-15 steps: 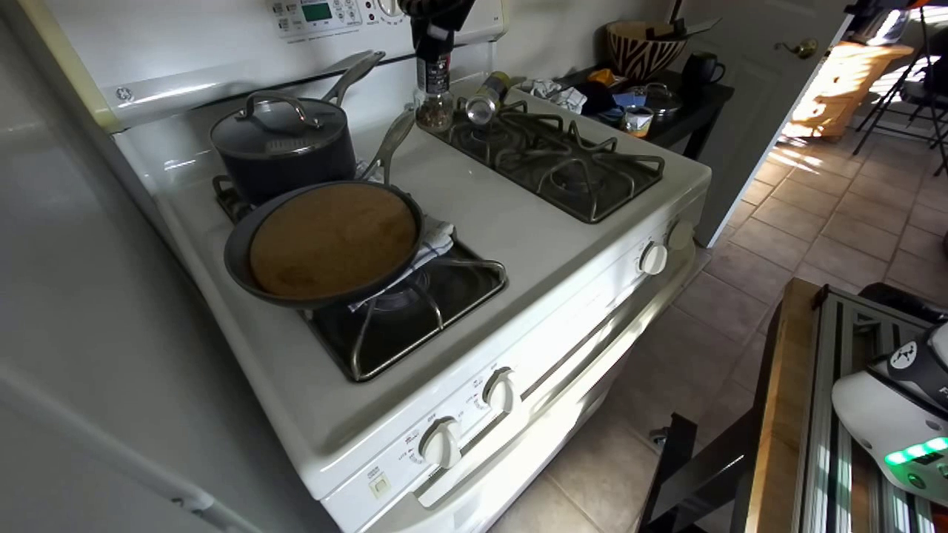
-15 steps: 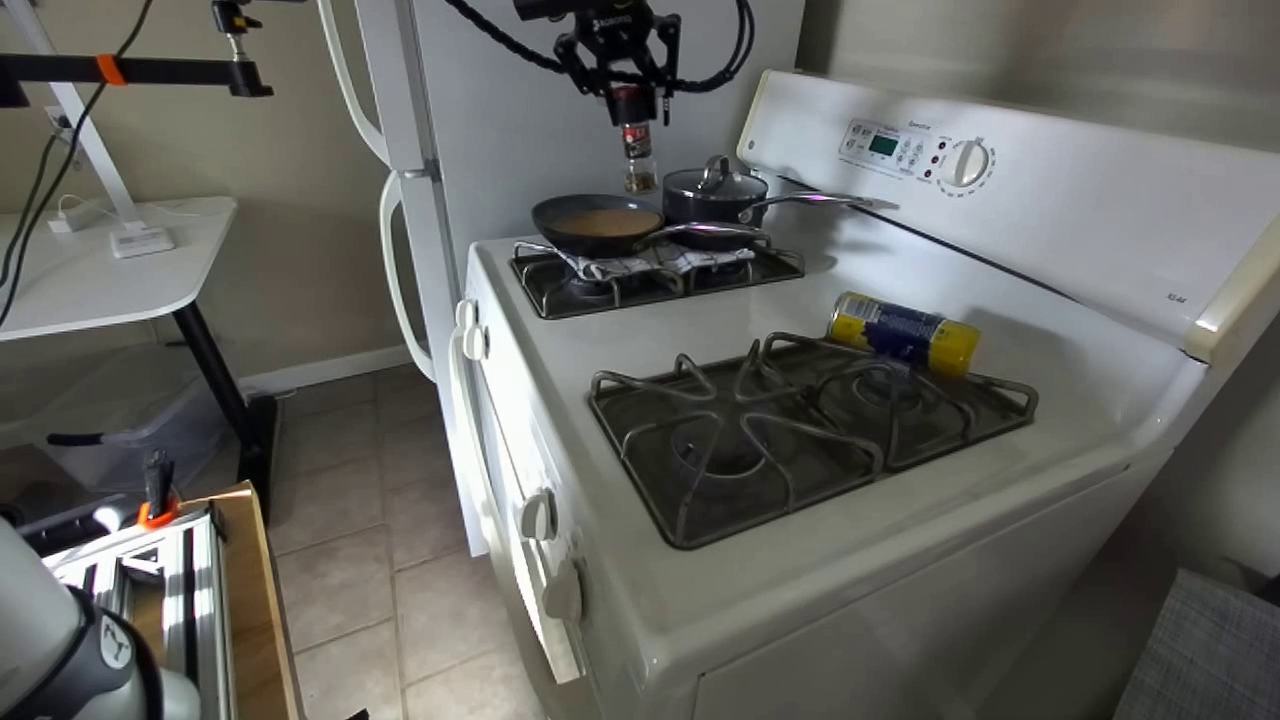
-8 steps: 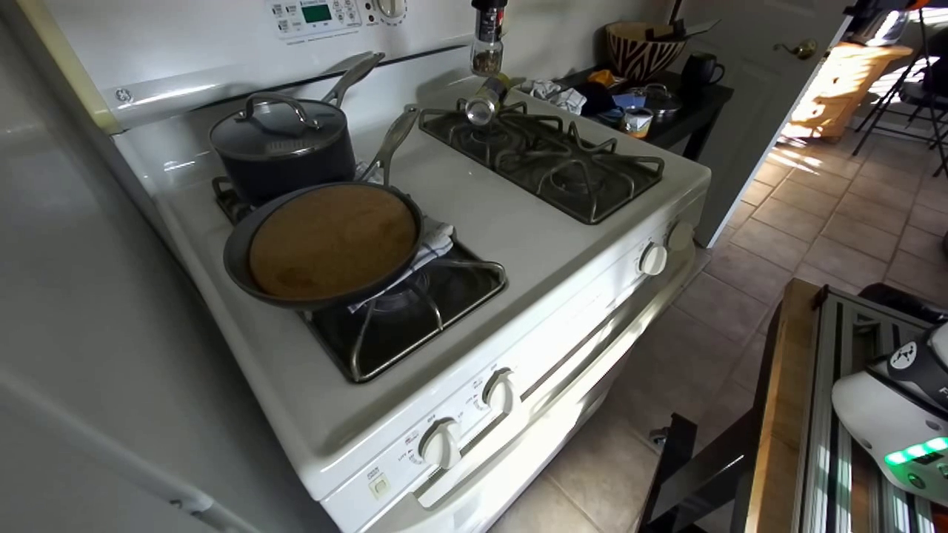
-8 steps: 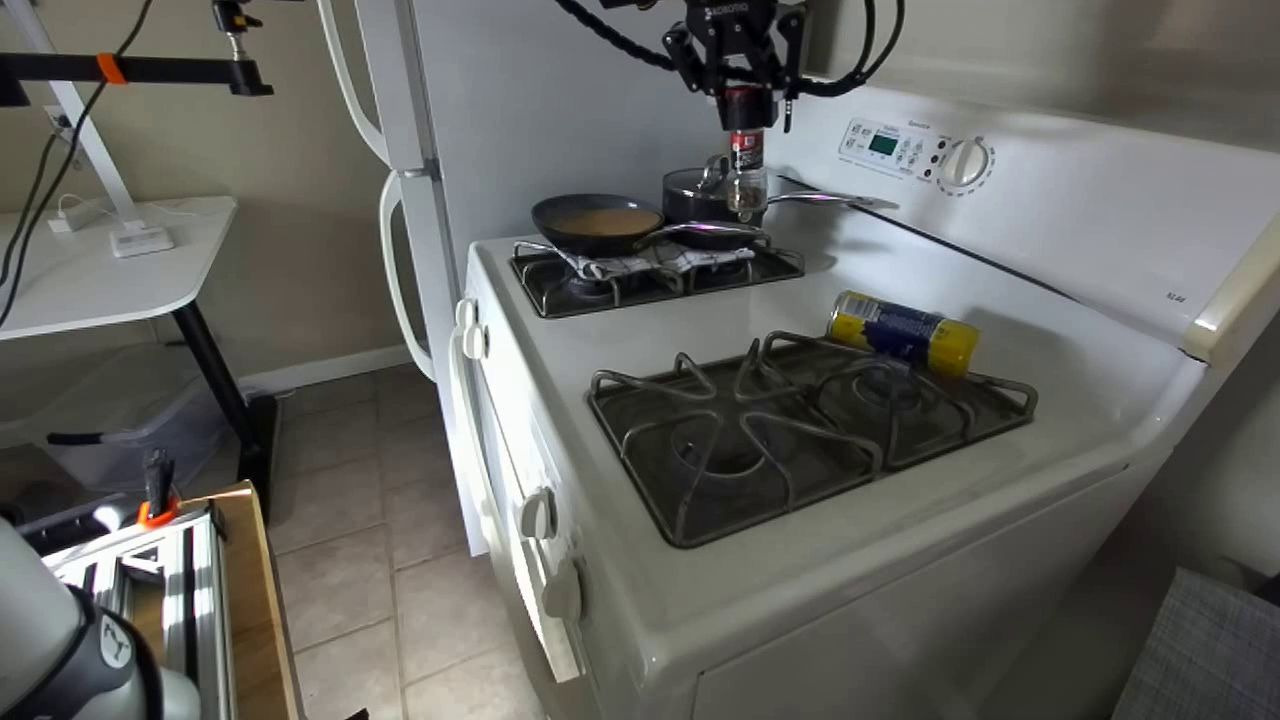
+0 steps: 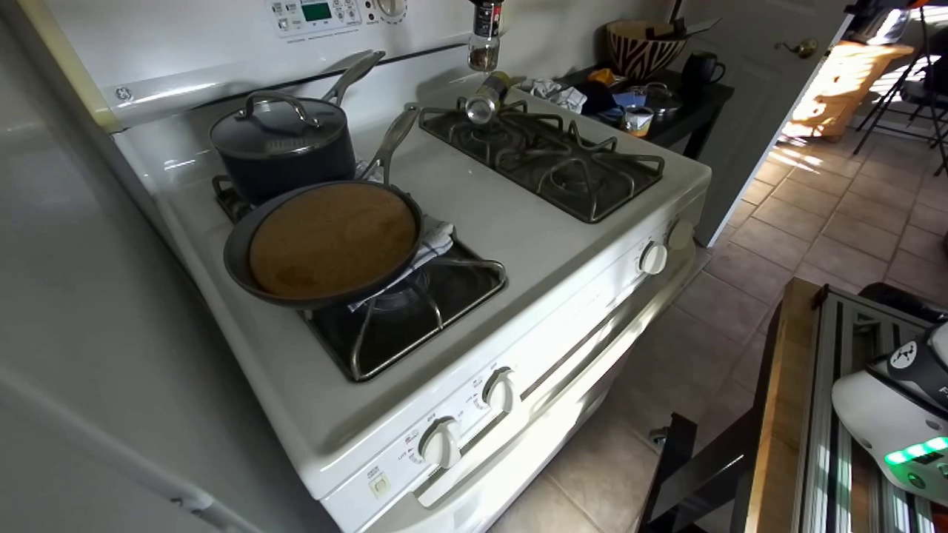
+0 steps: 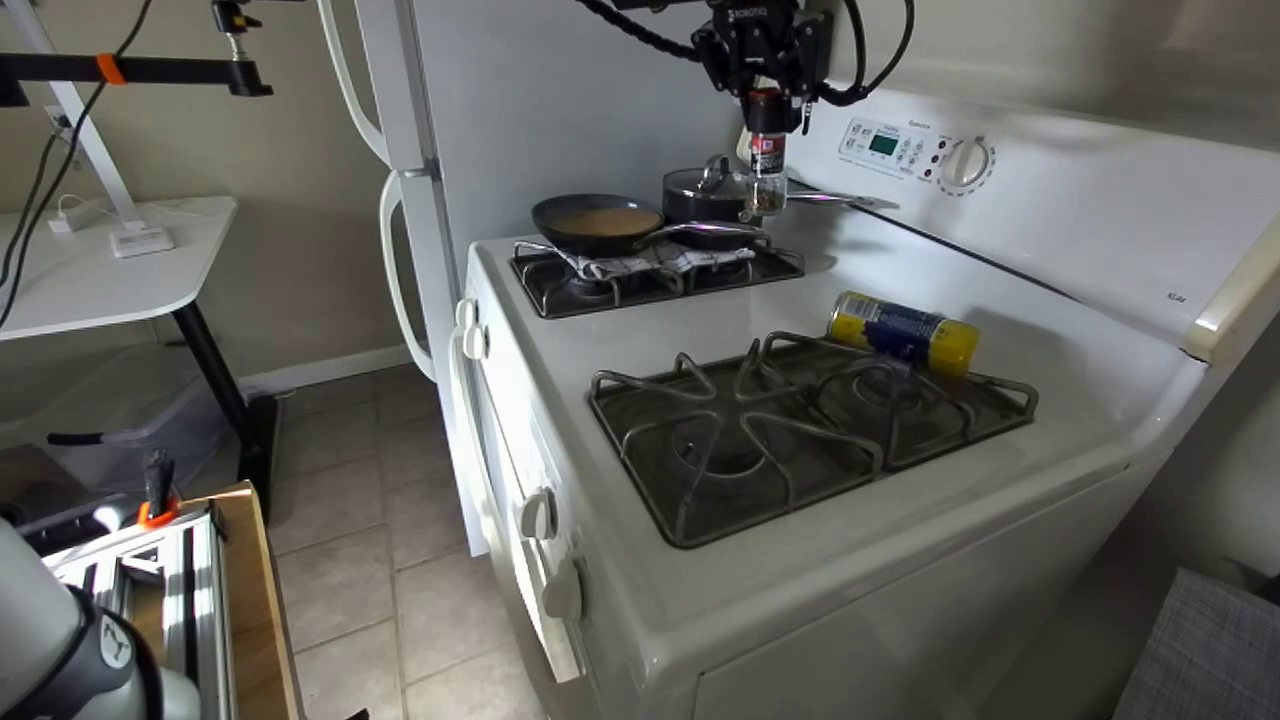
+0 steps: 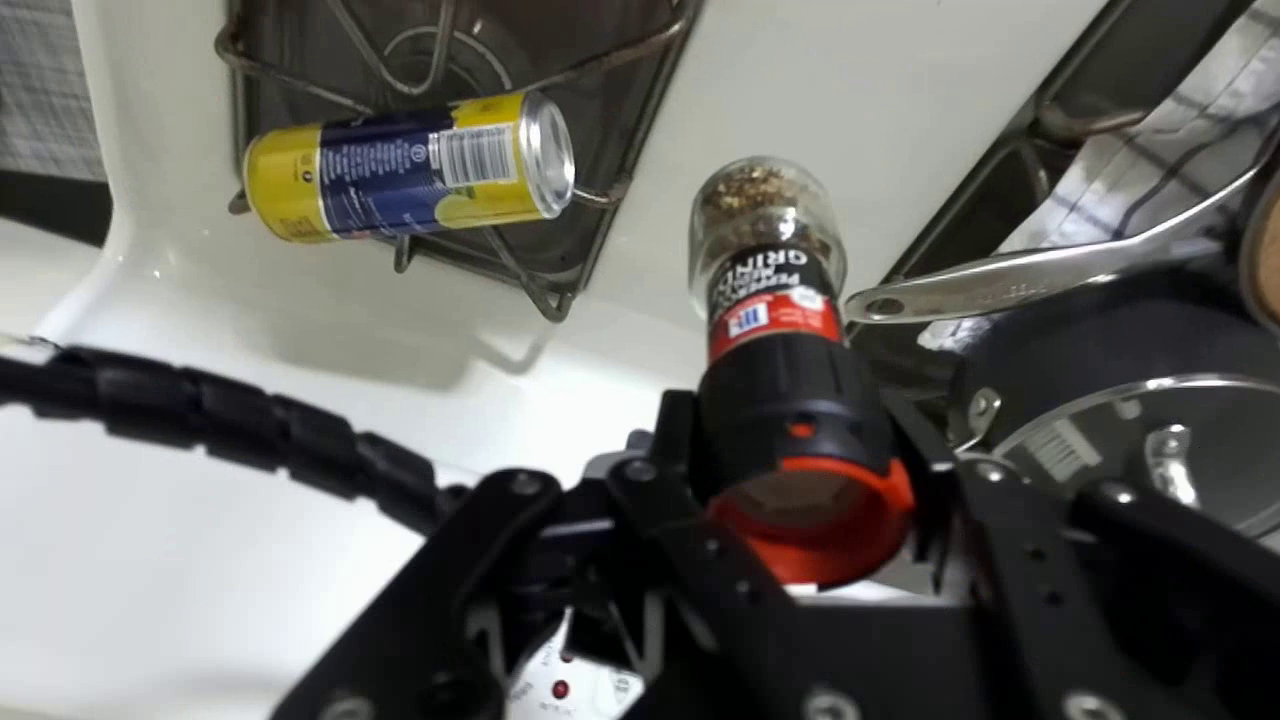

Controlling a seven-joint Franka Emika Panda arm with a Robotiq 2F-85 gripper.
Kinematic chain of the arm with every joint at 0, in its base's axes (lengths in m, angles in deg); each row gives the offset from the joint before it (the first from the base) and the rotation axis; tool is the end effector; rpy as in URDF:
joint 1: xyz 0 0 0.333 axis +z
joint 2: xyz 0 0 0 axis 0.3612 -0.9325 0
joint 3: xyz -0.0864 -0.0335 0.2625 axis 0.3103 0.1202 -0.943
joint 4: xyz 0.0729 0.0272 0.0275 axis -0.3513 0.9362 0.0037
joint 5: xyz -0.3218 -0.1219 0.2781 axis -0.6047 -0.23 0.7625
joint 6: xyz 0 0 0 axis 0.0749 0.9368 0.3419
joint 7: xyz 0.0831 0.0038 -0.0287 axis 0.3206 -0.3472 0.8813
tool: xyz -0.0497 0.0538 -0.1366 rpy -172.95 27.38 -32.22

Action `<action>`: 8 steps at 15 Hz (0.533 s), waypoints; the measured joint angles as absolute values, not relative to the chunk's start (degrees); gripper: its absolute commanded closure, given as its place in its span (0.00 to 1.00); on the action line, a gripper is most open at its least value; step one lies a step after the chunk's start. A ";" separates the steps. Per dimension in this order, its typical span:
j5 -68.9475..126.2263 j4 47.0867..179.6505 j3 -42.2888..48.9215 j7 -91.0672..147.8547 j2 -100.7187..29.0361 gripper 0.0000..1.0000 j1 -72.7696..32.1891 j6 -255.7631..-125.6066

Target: Put the glass jar in the middle of the stove.

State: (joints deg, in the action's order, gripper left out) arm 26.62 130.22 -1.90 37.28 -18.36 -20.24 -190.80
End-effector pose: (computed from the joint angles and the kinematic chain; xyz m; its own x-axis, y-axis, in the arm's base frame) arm 0.6634 0.0211 0.4556 0.8842 0.1692 0.4354 0.1316 -0.9846 0.1154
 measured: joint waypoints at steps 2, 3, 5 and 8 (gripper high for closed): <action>26.99 127.46 -1.26 32.49 -21.60 0.82 -20.88 -190.81; 27.50 125.81 -0.87 30.44 -23.53 0.82 -21.12 -190.81; 29.41 121.98 -0.23 27.74 -27.81 0.82 -21.43 -190.80; 31.84 115.47 0.06 26.63 -34.70 0.82 -21.83 -190.73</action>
State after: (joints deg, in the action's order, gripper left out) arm 31.84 115.47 0.06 26.63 -34.70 -21.83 -190.73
